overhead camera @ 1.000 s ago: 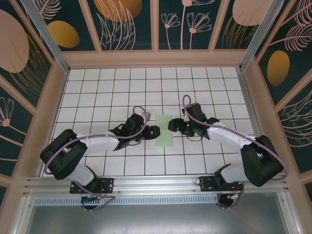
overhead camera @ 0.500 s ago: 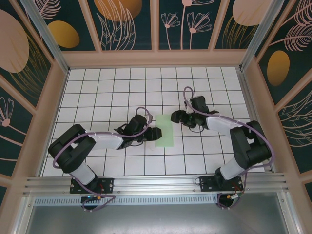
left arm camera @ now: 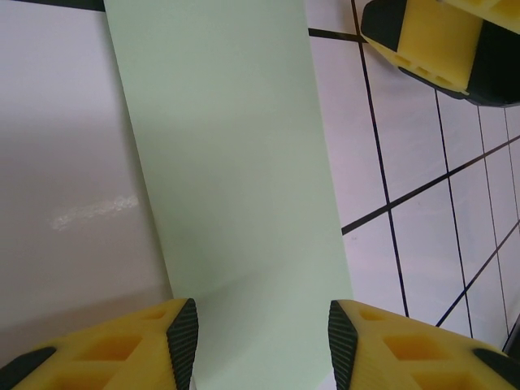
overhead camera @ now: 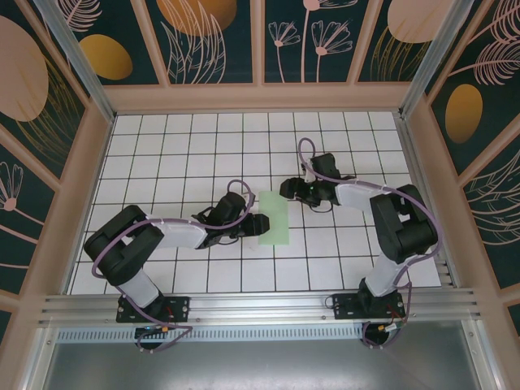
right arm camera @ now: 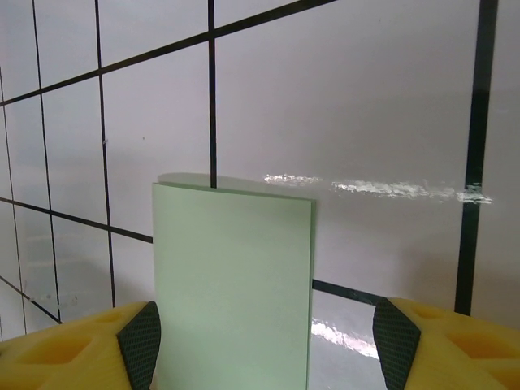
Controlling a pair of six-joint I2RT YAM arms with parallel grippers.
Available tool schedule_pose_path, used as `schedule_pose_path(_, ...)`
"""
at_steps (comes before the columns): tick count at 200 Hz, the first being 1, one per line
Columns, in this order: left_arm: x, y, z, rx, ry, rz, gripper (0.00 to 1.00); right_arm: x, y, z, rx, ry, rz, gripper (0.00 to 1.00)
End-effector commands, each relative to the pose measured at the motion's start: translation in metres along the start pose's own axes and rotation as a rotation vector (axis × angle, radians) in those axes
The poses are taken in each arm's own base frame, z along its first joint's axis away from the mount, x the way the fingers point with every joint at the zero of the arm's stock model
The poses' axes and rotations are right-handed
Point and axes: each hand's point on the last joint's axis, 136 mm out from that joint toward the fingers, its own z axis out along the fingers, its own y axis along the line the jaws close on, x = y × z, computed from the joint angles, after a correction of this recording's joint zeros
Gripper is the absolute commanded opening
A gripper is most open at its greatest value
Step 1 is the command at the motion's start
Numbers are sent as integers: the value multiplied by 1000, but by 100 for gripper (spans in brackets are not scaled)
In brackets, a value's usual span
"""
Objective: Fold a paper plane with a square sheet of paper (fold left side to right side)
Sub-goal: Fold the triangle a second time at the center of the table.
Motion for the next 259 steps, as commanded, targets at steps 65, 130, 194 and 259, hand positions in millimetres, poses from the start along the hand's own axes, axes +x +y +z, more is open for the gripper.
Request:
schedule_pose_path(65,9,6,2,-8,14,-16,49,-15,14,22,-32,14,-37,72)
schedule_pose_path(130,10,7,4,-7,16,-17,48,-19,24,30,-40,19,-58,72)
schedule_pose_path(194,11,9,5,-11,19,-20,48,-17,29,32,-39,28,-63,72)
schedule_pose_path(259,11,10,6,-14,20,-22,47,-27,27,29,-3,-6,-89,76)
